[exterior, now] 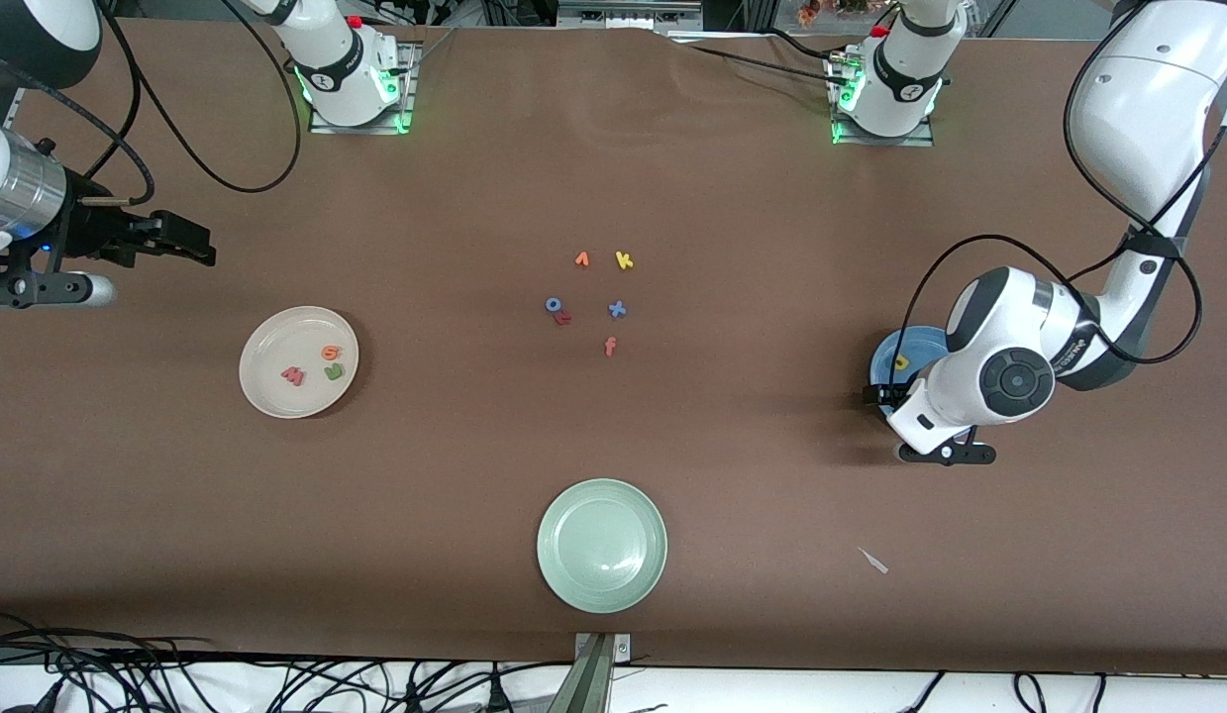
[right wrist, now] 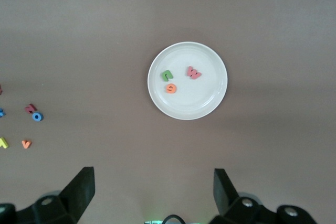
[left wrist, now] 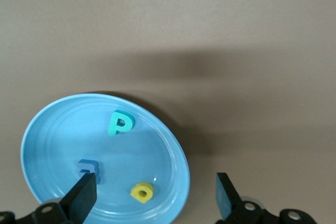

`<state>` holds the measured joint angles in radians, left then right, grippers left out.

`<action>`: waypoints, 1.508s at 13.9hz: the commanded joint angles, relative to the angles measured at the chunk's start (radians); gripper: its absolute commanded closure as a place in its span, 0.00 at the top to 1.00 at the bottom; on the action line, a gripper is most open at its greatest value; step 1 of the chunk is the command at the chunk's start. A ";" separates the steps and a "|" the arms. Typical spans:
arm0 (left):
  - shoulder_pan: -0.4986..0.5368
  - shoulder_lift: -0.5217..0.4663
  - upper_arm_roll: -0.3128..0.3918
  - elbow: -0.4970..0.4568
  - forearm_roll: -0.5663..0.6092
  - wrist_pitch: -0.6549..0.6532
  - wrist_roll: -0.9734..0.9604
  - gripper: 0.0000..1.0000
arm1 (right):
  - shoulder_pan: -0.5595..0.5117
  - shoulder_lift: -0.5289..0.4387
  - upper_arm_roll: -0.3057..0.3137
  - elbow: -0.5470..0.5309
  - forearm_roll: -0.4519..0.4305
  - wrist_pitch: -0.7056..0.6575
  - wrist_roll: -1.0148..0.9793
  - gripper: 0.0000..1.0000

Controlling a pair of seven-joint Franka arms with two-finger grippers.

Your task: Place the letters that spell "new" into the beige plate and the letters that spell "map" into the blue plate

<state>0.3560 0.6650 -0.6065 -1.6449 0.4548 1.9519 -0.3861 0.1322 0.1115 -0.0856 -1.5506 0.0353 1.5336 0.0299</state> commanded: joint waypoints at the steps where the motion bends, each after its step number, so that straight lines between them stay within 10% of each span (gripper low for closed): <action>1: 0.011 -0.090 -0.057 -0.001 0.013 -0.054 0.010 1.00 | 0.003 -0.018 0.001 -0.017 -0.025 0.028 0.007 1.00; 7: -0.021 -0.212 -0.095 0.171 -0.197 -0.234 0.103 1.00 | -0.003 -0.015 0.001 -0.014 -0.020 0.036 0.007 1.00; 17: -0.365 -0.613 0.419 0.106 -0.446 -0.332 0.259 1.00 | -0.008 -0.013 0.001 -0.014 -0.017 0.034 0.007 1.00; 21: -0.367 -0.614 0.436 0.071 -0.449 -0.314 0.309 1.00 | -0.008 -0.013 0.001 -0.014 -0.015 0.034 0.007 1.00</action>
<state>-0.0090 0.0632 -0.1939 -1.5347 0.0334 1.6124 -0.1308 0.1288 0.1116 -0.0881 -1.5510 0.0276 1.5614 0.0313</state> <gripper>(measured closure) 0.000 0.000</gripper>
